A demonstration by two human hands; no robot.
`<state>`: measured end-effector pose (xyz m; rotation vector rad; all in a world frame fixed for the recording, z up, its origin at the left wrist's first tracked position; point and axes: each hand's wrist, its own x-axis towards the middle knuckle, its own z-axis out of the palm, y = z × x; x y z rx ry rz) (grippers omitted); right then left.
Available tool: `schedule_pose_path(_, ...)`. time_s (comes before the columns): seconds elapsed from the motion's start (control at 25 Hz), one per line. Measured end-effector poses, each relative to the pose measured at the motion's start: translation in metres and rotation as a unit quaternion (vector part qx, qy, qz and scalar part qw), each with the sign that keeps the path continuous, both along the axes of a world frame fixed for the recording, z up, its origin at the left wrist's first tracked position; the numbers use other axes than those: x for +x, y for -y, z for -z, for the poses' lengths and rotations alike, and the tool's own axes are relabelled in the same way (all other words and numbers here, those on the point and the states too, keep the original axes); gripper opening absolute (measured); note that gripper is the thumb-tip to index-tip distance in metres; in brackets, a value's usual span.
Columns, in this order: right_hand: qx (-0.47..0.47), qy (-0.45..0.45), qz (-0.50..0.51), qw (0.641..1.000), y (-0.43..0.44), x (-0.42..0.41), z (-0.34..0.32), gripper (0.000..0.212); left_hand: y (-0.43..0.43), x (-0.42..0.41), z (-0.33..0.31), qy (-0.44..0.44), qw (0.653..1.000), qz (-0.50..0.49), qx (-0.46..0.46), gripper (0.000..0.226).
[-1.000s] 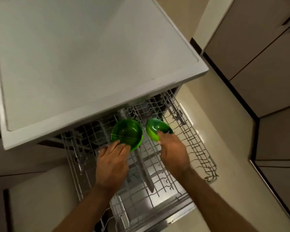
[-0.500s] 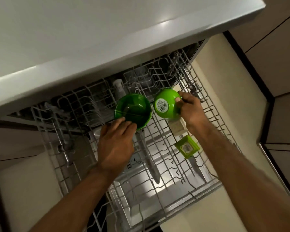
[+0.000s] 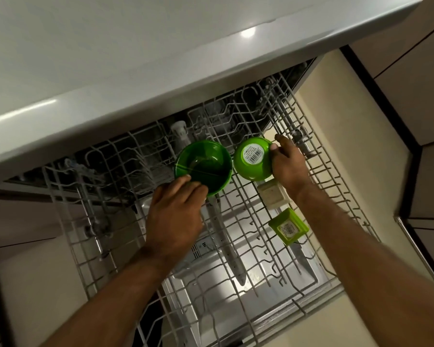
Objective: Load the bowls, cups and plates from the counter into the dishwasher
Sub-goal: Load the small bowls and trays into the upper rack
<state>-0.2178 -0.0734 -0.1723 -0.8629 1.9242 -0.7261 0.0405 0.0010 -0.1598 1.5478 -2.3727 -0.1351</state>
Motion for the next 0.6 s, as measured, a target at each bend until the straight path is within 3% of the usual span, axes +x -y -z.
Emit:
schedule_pose_path(0.24,-0.036,-0.141,-0.109,0.983,-0.014,0.011,-0.004,0.061,0.006,0.003,-0.001,-0.001,0.999,0.007,0.036,0.035)
schedule_pose_path(0.4,-0.076,-0.341,-0.176,0.92,-0.026,0.033,-0.027,0.057,0.01,0.001,-0.002,-0.013,0.997,0.011,0.069,0.035)
schedule_pose_path(0.52,-0.27,-0.267,-0.303,0.874,-0.037,0.049,-0.039,0.05,0.014,-0.002,0.001,-0.047,0.995,-0.002,0.087,0.035)
schedule_pose_path(0.6,-0.326,-0.216,-0.378,0.839,-0.042,0.054,-0.035,0.051,0.019,-0.002,0.003,-0.07,0.993,0.003,0.096,0.035)
